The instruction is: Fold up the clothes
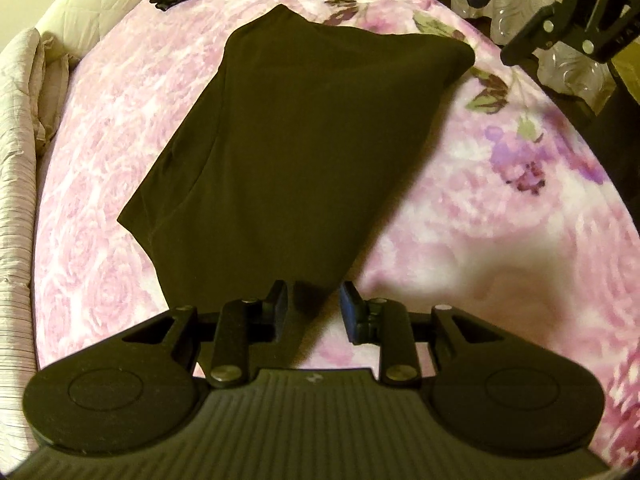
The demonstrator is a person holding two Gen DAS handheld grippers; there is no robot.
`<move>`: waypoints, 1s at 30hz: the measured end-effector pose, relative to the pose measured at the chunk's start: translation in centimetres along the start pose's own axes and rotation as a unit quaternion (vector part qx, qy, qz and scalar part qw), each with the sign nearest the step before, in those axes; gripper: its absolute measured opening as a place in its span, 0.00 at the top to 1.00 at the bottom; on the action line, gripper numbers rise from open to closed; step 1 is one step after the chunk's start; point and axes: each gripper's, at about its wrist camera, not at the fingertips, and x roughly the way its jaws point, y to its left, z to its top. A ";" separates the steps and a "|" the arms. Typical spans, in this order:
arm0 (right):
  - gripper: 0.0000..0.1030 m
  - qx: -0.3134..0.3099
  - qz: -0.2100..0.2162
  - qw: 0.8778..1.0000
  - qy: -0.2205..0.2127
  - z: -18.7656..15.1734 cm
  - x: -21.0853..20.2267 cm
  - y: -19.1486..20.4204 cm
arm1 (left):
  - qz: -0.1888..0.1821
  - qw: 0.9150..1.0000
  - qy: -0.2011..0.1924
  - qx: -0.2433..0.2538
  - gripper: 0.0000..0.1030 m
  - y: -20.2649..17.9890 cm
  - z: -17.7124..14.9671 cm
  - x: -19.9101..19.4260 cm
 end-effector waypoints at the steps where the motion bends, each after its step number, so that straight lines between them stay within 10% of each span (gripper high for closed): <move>1: 0.50 -0.001 -0.001 1.000 0.000 -0.1 0.0 0.2 | -0.001 1.000 0.001 0.001 0.76 -0.2 -0.1 0.0; 9: 0.42 -0.078 -0.044 0.996 -0.016 -1.0 1.5 2.7 | 0.018 0.999 -0.017 0.032 0.58 -2.2 -1.3 0.8; 30: 0.31 -0.309 -0.143 0.932 -0.123 -0.9 11.3 5.7 | 0.126 0.976 -0.093 0.149 0.43 -3.0 -2.1 5.4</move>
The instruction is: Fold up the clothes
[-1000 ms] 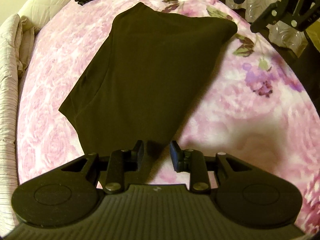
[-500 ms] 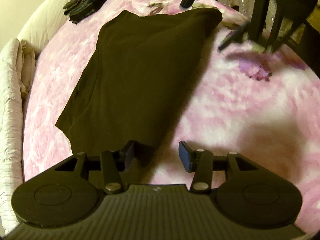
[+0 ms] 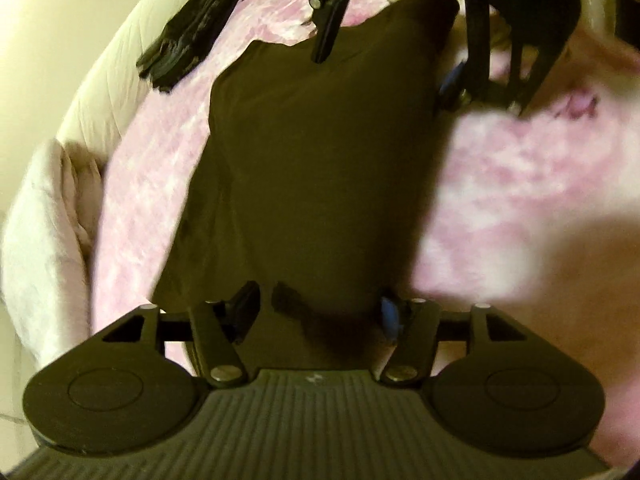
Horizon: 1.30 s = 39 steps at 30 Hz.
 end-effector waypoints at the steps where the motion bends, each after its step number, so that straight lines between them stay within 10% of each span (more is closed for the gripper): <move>1: 0.31 -0.004 -0.004 1.000 -0.001 -0.1 0.0 0.1 | 0.001 1.000 0.001 0.010 0.47 0.0 0.1 0.1; 5: 0.40 0.021 -0.008 0.999 0.024 -1.0 0.4 -0.6 | -0.014 1.000 0.000 0.017 0.72 -0.3 0.0 0.1; 8: 0.40 0.001 -0.012 1.000 0.019 -1.0 0.7 -0.1 | -0.013 1.000 0.004 0.002 0.73 -0.6 0.1 0.2; 16: 0.79 0.034 0.049 0.998 0.015 0.1 1.2 -3.4 | 0.017 0.999 0.018 0.033 0.41 -0.6 0.8 0.8; 19: 0.81 0.051 0.057 0.997 0.009 0.7 -0.4 -5.8 | 0.012 0.999 0.033 0.031 0.41 0.4 1.0 1.3; 23: 0.81 0.051 0.066 0.996 0.013 1.6 -1.8 -8.8 | -0.018 0.998 0.053 0.005 0.85 2.8 1.4 1.4; 39: 0.82 0.034 0.134 0.990 0.027 3.3 -16.8 -15.3 | -0.048 0.997 0.051 -0.026 0.89 10.3 7.6 -13.6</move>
